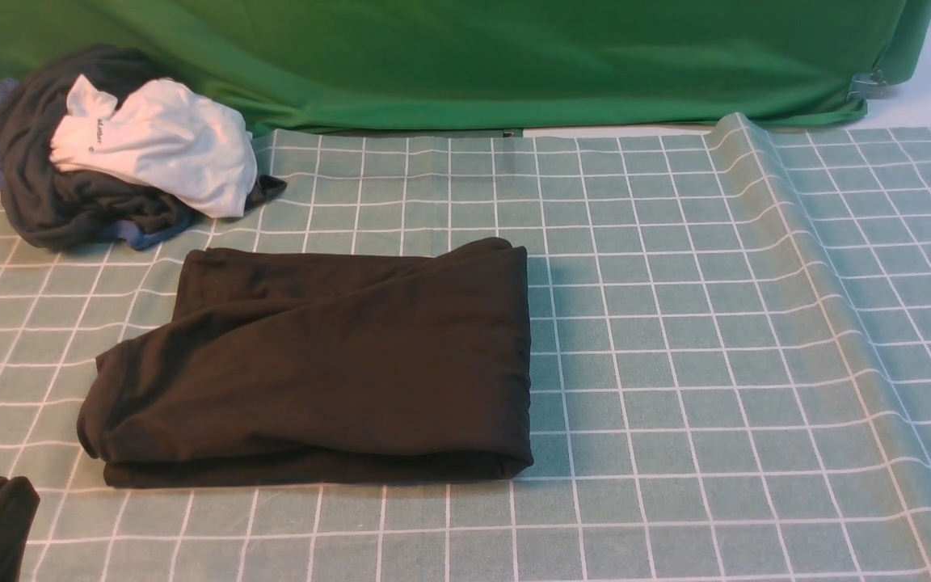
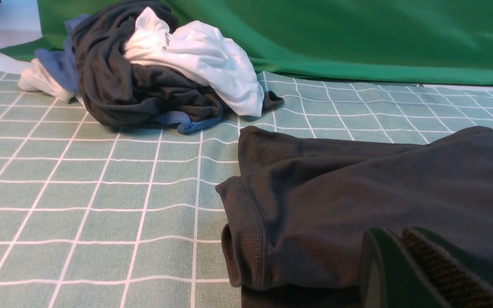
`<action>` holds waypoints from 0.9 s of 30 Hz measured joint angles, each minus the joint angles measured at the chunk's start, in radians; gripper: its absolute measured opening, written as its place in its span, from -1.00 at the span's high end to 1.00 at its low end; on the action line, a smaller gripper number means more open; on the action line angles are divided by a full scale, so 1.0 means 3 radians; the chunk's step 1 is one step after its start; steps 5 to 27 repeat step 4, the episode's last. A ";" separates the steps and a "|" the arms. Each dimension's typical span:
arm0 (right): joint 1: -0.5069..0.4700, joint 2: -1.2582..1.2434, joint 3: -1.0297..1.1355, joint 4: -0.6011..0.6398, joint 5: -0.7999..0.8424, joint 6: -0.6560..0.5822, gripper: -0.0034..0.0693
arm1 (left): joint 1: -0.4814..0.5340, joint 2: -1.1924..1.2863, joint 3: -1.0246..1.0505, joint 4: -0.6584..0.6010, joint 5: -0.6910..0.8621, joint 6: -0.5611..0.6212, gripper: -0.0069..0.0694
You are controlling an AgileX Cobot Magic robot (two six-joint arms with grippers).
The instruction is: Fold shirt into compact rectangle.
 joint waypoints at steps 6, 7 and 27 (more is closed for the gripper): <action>0.0000 0.0000 0.0000 0.0000 0.0000 0.0000 0.24 | 0.0000 0.0000 0.0000 0.0000 0.0000 0.0000 0.78; 0.0000 0.0000 0.0000 0.0000 0.0000 0.0000 0.24 | 0.0000 0.0000 0.0000 0.0000 0.0000 0.0000 0.78; 0.0000 0.0000 0.0000 0.0000 0.0000 0.0000 0.24 | 0.0000 0.0000 0.0000 0.0000 0.0000 0.0000 0.78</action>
